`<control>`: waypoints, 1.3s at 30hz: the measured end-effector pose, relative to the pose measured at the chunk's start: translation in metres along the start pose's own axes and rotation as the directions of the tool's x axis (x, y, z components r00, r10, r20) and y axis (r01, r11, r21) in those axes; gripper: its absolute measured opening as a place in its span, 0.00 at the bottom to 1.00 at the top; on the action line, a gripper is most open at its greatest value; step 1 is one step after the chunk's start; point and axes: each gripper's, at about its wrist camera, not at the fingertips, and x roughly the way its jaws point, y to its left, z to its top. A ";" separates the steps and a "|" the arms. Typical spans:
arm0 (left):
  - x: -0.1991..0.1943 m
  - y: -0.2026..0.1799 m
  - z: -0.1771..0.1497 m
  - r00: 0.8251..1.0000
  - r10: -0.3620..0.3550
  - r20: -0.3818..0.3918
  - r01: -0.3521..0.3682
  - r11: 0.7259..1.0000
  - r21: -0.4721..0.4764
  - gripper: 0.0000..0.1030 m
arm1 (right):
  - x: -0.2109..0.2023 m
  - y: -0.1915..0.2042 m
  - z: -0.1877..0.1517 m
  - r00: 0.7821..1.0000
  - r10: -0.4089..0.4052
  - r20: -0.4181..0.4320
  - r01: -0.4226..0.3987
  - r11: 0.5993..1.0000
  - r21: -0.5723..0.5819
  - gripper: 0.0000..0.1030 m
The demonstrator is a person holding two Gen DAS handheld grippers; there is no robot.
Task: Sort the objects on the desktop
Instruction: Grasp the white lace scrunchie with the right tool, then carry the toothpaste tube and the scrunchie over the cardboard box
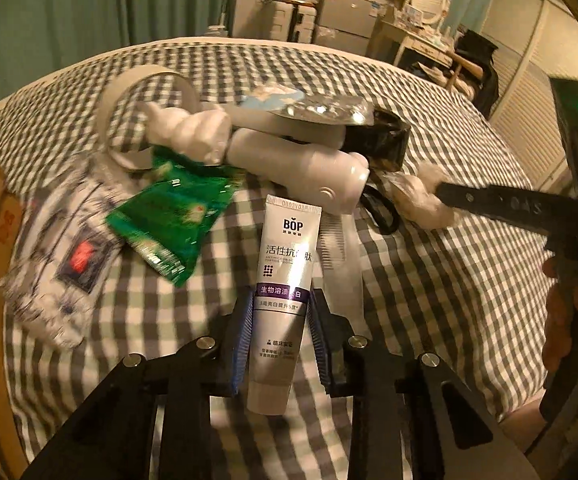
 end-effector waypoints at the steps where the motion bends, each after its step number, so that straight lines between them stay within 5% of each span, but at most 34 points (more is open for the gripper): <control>1: -0.004 0.002 -0.001 1.000 0.001 0.005 -0.001 1.000 -0.013 0.27 | -0.004 0.000 -0.002 1.000 0.011 0.004 -0.011 1.000 0.004 0.12; 16: -0.064 0.012 -0.010 0.996 0.009 0.094 -0.002 0.997 -0.076 0.11 | -0.073 0.036 -0.028 0.990 0.108 0.089 -0.104 0.994 -0.045 0.12; 39: -0.109 0.028 -0.029 0.984 0.010 0.178 0.010 0.994 -0.107 0.10 | -0.096 0.081 -0.051 0.989 0.106 0.105 -0.092 0.987 -0.133 0.12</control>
